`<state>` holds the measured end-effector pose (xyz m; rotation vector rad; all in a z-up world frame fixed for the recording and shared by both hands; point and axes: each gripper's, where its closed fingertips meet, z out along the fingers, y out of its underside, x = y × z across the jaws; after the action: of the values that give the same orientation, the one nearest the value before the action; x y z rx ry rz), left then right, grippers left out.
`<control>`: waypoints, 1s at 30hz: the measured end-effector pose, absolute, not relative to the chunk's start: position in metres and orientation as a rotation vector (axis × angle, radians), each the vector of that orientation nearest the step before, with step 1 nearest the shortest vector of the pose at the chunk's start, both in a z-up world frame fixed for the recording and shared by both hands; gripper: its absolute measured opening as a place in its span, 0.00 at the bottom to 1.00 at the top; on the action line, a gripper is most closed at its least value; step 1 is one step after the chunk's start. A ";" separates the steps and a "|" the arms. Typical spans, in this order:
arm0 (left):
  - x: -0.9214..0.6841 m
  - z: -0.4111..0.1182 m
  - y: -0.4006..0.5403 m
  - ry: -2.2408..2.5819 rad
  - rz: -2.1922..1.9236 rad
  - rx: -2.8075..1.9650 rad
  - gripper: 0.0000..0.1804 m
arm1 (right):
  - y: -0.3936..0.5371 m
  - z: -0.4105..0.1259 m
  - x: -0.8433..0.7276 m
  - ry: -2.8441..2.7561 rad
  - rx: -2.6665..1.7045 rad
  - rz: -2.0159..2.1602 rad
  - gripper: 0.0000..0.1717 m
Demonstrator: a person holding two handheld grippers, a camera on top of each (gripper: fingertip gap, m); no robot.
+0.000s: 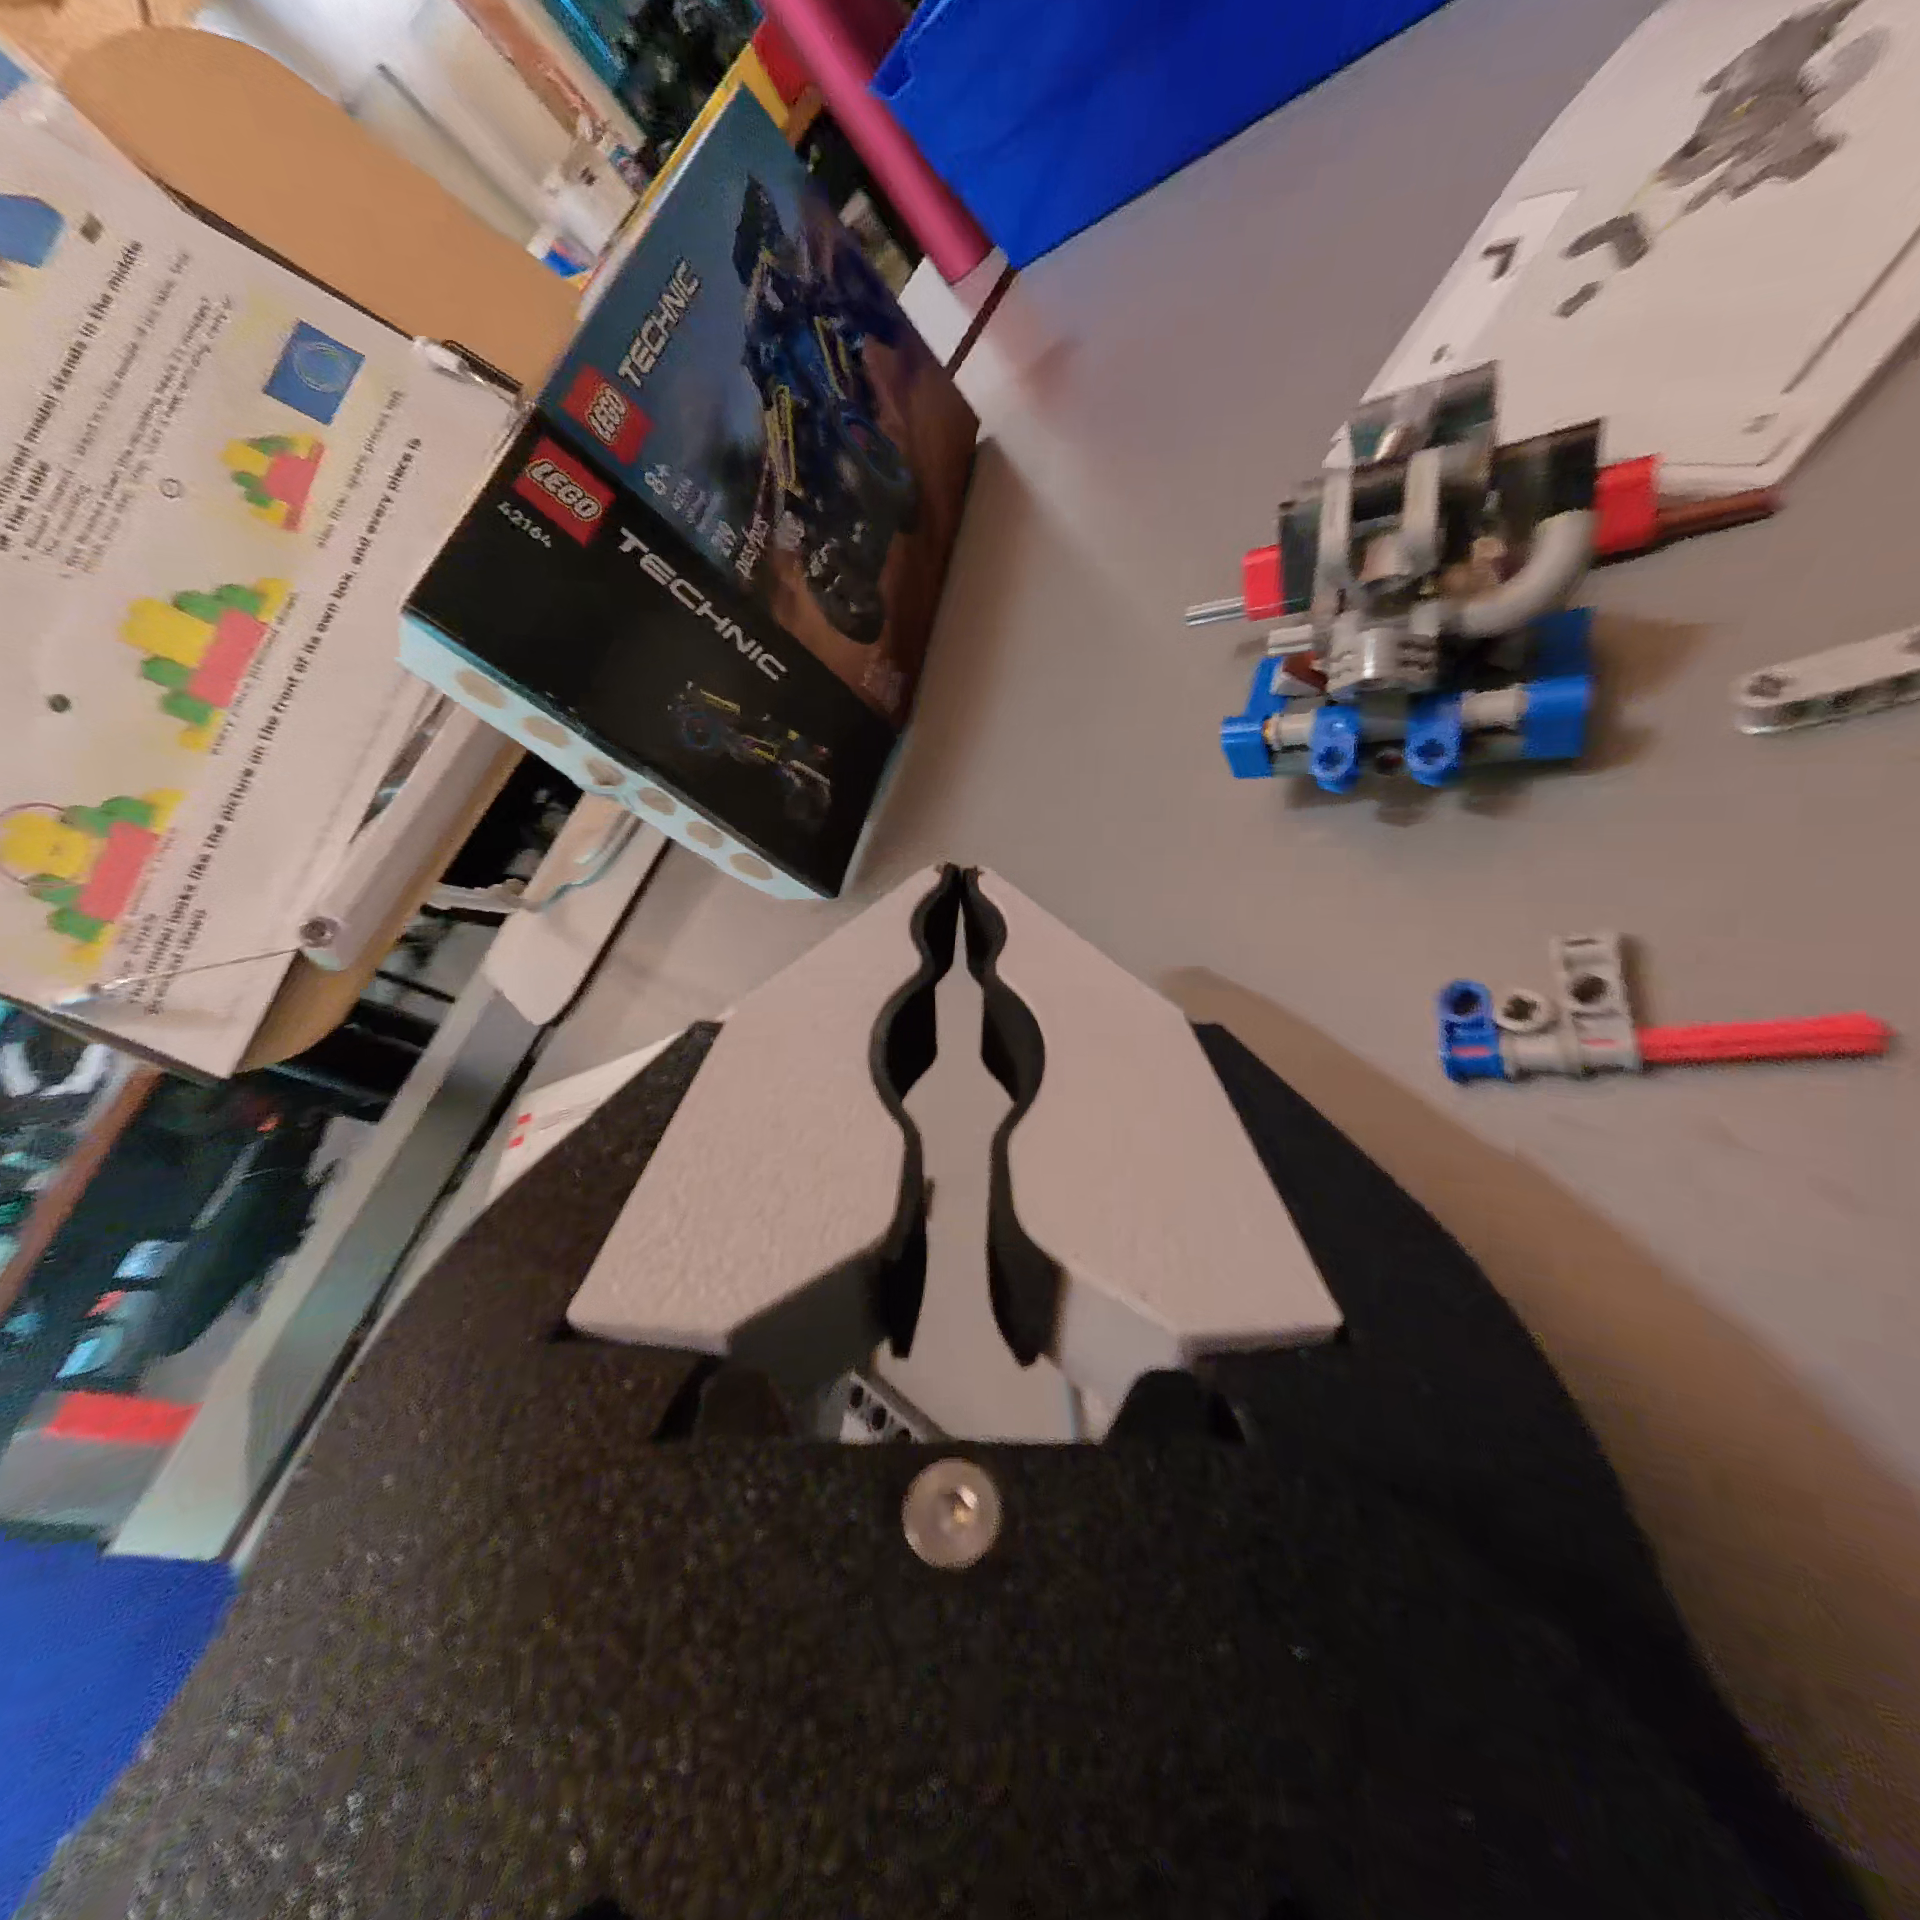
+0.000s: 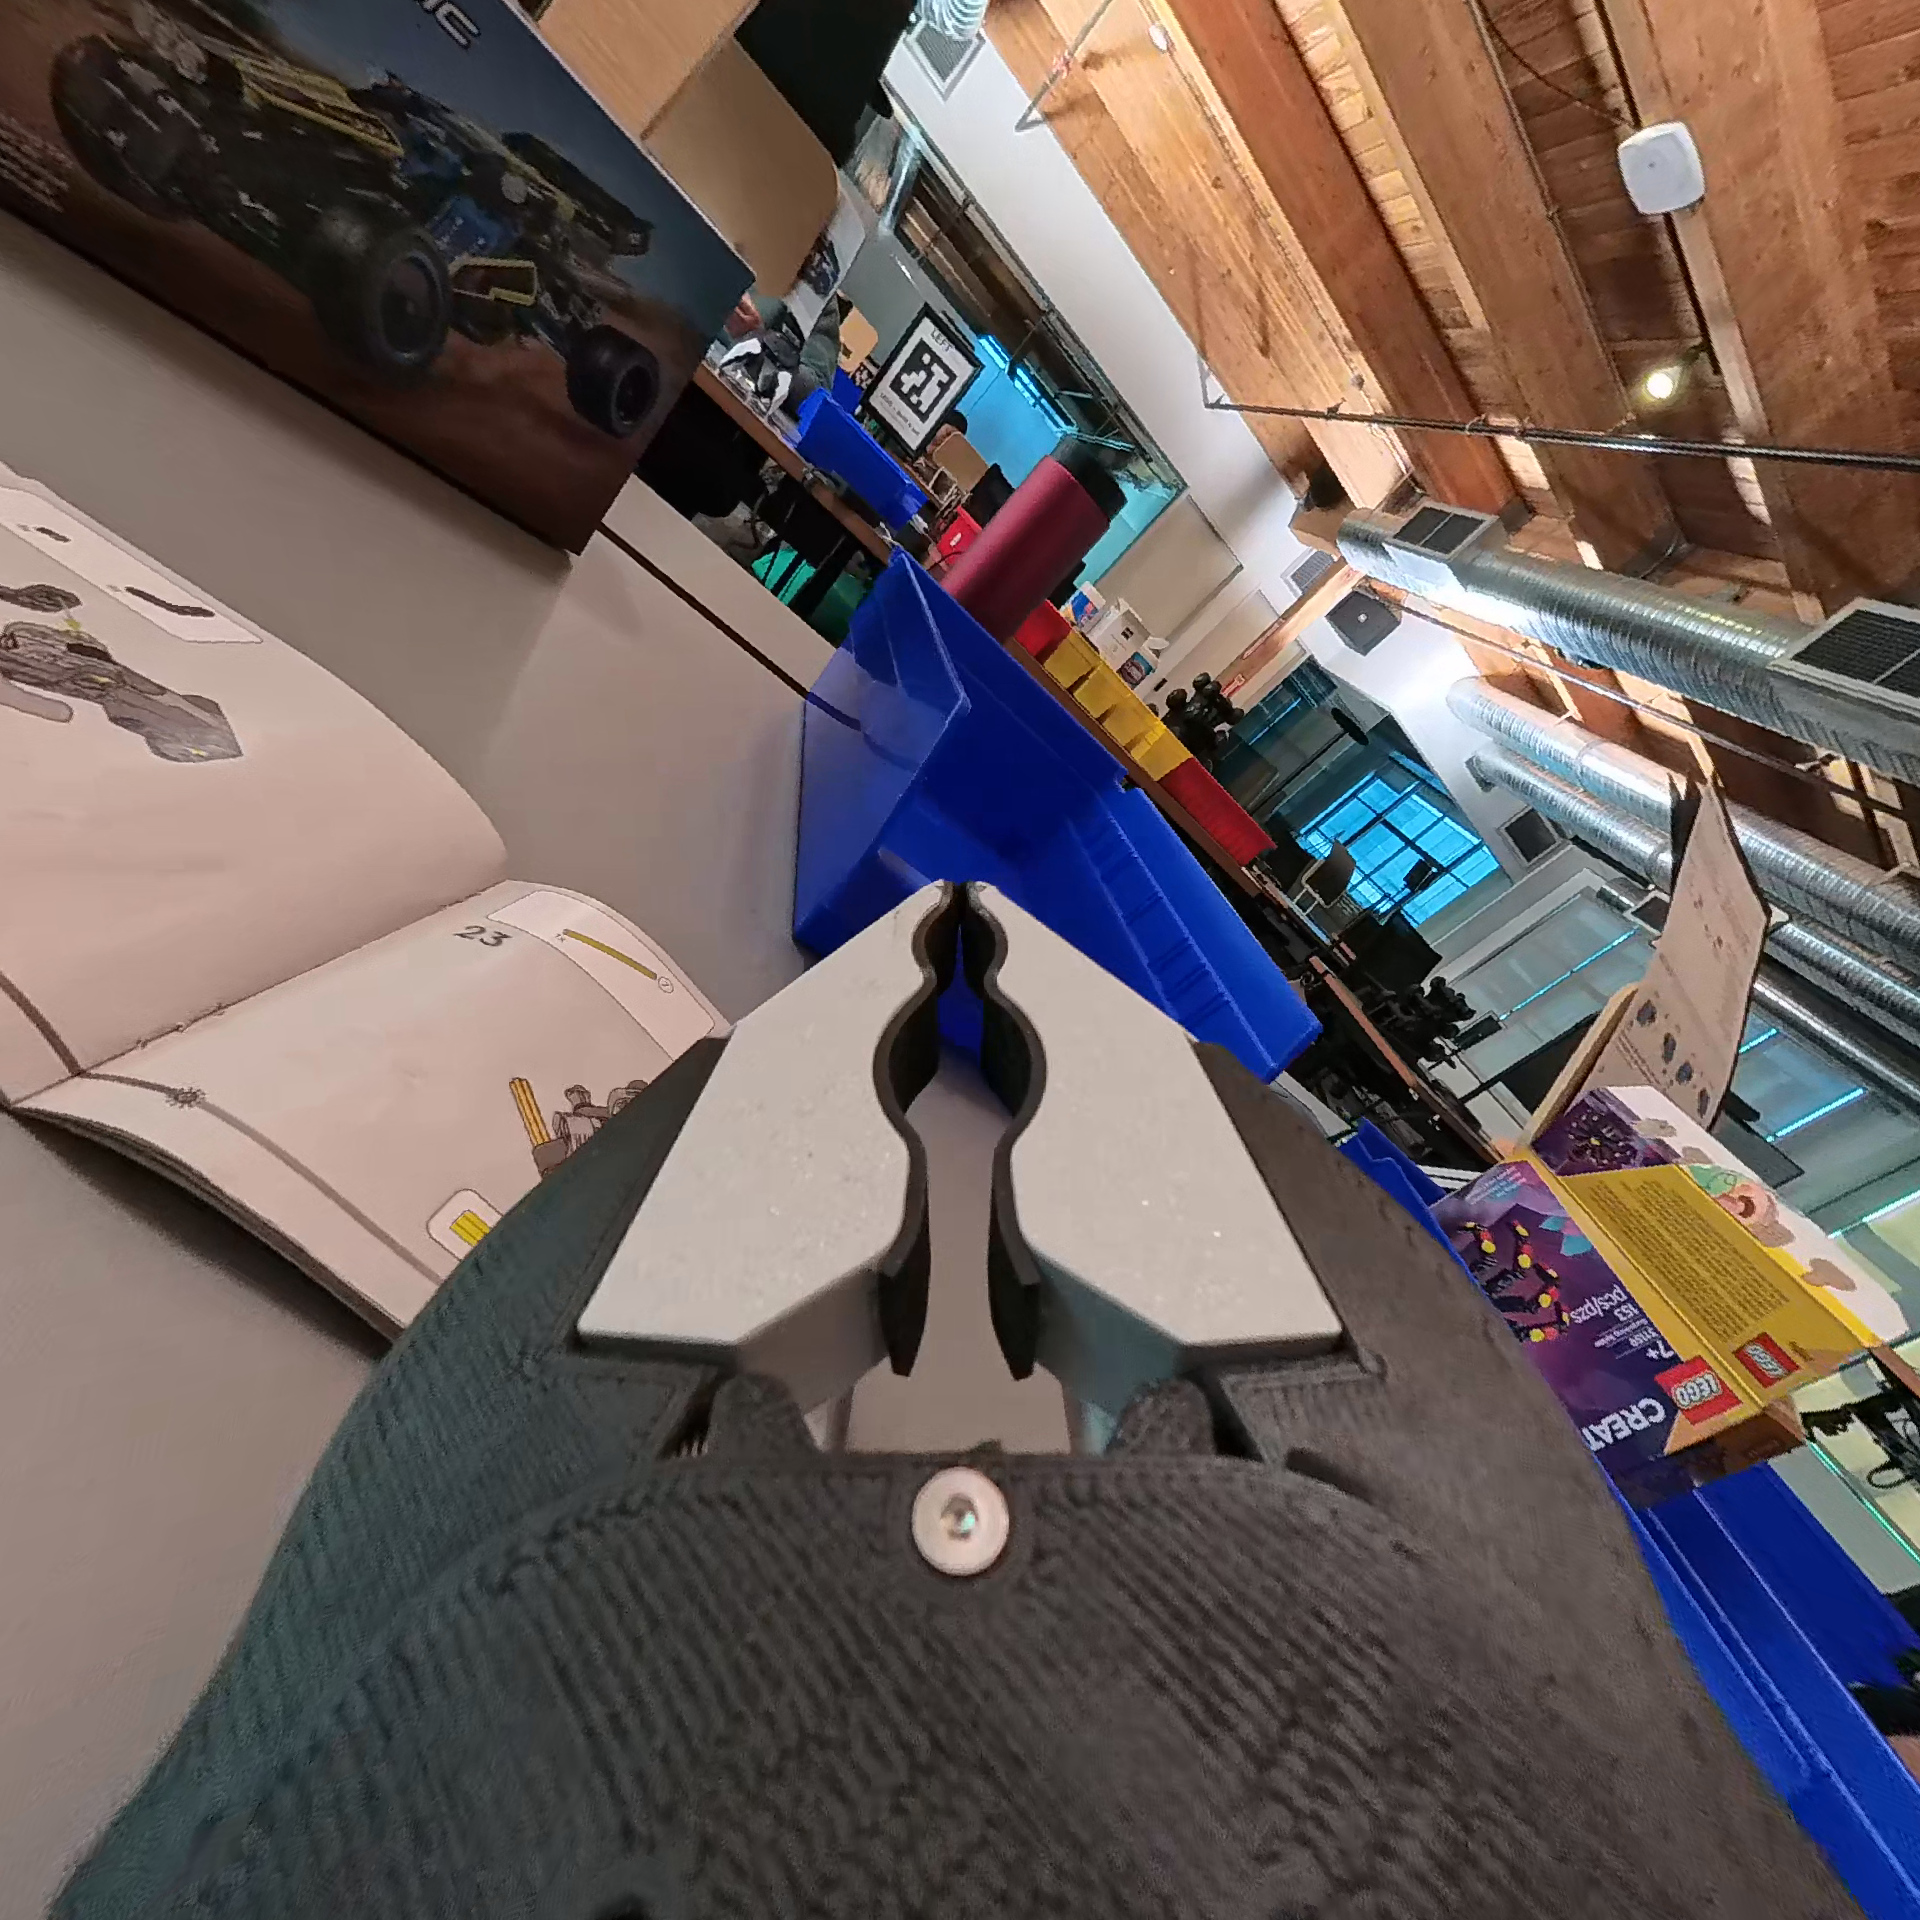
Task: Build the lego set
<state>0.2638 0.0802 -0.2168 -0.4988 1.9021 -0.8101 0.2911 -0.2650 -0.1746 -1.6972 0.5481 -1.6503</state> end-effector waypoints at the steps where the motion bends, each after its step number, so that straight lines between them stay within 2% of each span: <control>1: 0.257 -0.215 0.079 1.921 -0.859 -0.495 0.00 | -0.264 -0.175 0.291 0.543 -1.703 -1.651 0.00; 7: 0.202 -0.234 0.065 2.214 -1.094 -0.520 0.00 | -0.259 -0.179 0.293 0.515 -1.739 -1.650 0.00; 15: 0.170 -0.258 0.050 2.414 -1.023 -0.462 0.05 | -0.256 -0.182 0.292 0.496 -1.771 -1.644 0.00; 21: 0.151 -0.246 0.024 2.291 -1.041 -0.508 0.05 | -0.251 -0.188 0.294 0.480 -1.813 -1.618 0.00; 30: 0.178 -0.231 0.093 2.013 -0.820 -0.723 0.02 | -0.250 -0.188 0.295 0.484 -1.816 -1.616 0.00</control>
<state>0.1779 0.0932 -0.2315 -0.7232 2.0131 -0.8204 0.2953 -0.2497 -0.1884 -1.8163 0.4841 -1.6160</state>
